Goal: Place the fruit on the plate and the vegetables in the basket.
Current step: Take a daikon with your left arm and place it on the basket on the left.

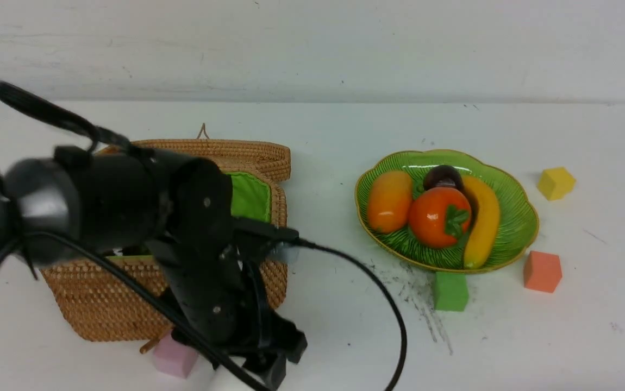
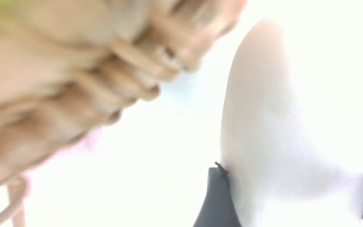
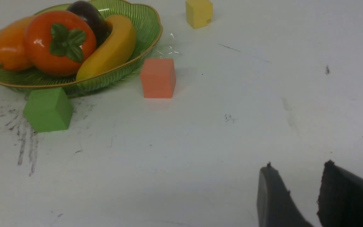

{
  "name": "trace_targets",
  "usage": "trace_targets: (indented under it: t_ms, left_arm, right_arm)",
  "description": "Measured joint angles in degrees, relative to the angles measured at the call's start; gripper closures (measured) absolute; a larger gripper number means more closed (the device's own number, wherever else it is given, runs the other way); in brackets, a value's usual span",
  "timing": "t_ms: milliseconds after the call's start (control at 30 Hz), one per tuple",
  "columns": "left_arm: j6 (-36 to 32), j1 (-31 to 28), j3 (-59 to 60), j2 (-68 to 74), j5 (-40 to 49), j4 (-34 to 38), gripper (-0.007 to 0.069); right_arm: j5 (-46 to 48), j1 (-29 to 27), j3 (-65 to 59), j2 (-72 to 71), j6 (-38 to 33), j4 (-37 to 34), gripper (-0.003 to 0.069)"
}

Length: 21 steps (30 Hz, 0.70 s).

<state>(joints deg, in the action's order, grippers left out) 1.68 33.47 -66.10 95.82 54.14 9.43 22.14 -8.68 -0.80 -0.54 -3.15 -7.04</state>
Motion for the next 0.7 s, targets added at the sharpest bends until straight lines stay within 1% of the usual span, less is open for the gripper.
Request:
trace_targets:
  t_ms: [367, 467, 600, 633, 700]
  left_arm:
    - [-4.28, 0.0, -6.56, -10.88, 12.24, -1.21, 0.0109]
    - [-4.92, 0.0, -7.91, -13.03, 13.88, -2.73, 0.0109]
    - [-5.77, -1.29, -11.97, -14.71, 13.62, -9.43, 0.0109]
    - [-6.1, -2.36, -13.36, -14.78, 11.95, -13.51, 0.0109]
    - [-7.25, -4.73, -14.69, -14.6, 7.85, -19.2, 0.0109]
  right_arm:
    - [0.0, 0.0, 0.0, 0.0, 0.0, 0.0, 0.0421]
    - [0.0, 0.0, 0.0, 0.0, 0.0, 0.0, 0.0421]
    - [0.0, 0.0, 0.0, 0.0, 0.0, 0.0, 0.0421]
    - [0.0, 0.0, 0.0, 0.0, 0.0, 0.0, 0.0421]
    - [0.0, 0.0, 0.0, 0.0, 0.0, 0.0, 0.0419]
